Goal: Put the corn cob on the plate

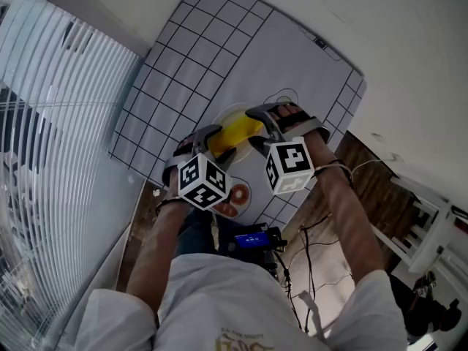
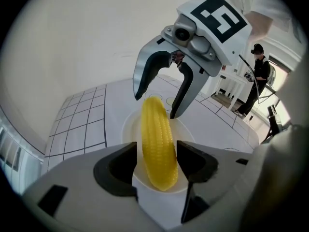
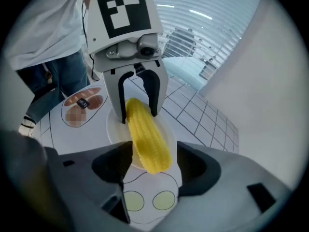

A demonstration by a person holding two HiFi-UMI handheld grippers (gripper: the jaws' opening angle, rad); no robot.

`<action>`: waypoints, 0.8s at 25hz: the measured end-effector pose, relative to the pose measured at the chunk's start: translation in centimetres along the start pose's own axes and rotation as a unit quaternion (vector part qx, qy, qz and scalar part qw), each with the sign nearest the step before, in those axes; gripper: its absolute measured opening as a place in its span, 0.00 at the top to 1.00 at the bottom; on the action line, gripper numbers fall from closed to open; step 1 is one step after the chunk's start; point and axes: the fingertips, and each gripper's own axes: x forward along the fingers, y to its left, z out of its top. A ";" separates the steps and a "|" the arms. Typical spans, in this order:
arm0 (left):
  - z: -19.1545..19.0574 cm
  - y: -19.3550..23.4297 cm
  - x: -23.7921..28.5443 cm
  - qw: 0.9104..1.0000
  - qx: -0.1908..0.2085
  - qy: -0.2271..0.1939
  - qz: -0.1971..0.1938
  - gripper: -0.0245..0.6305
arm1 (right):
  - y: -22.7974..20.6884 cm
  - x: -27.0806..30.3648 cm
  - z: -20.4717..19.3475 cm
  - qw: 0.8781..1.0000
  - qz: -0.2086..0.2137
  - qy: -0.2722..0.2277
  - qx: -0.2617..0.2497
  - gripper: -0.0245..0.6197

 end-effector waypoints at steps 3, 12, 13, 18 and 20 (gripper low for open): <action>0.3 -0.3 -0.7 1.000 -0.002 -0.016 -0.009 0.56 | -0.2 -0.9 -0.2 0.998 -0.015 -0.018 0.058 0.50; 1.0 0.7 -3.5 0.998 -0.030 -0.054 0.005 0.56 | 0.1 -4.7 -0.9 0.977 -0.075 -0.048 0.196 0.63; 1.3 0.7 -4.1 0.997 -0.036 -0.061 0.007 0.56 | 0.0 -5.5 -0.8 0.971 -0.092 -0.056 0.215 0.74; 3.4 0.8 -6.9 0.988 -0.089 -0.128 -0.023 0.95 | -0.2 -8.9 -1.3 0.912 -0.147 -0.113 0.366 0.95; 3.9 0.7 -7.7 0.982 -0.111 -0.148 -0.038 0.95 | -0.2 -9.9 -1.7 0.879 -0.165 -0.135 0.427 0.95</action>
